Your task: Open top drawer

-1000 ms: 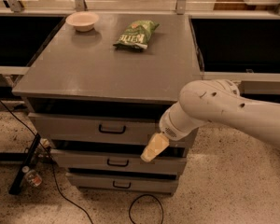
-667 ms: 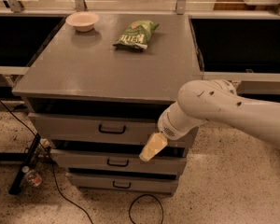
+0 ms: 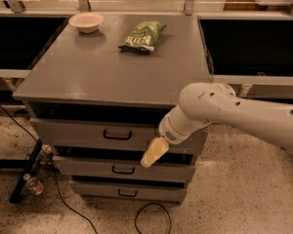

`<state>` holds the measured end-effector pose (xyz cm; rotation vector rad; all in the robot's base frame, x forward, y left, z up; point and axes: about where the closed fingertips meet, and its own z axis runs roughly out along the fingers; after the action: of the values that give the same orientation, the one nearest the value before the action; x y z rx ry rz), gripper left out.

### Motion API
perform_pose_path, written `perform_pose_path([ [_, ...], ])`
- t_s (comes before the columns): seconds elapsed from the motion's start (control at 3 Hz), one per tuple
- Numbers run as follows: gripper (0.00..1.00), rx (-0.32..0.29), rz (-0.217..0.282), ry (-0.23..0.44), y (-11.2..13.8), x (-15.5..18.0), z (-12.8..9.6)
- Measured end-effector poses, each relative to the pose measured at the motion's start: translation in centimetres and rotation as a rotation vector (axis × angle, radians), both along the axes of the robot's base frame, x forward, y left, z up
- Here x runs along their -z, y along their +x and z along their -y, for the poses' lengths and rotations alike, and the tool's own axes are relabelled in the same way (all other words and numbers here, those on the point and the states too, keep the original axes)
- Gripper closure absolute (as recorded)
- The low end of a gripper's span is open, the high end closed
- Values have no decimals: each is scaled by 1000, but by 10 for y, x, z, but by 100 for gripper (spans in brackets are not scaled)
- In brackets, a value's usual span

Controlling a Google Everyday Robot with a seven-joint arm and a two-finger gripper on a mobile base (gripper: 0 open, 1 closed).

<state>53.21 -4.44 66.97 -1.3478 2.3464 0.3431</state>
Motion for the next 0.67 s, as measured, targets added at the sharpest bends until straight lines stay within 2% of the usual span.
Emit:
perform_pose_path([
  [0.67, 0, -20, -9, -5, -9, -3, 2],
])
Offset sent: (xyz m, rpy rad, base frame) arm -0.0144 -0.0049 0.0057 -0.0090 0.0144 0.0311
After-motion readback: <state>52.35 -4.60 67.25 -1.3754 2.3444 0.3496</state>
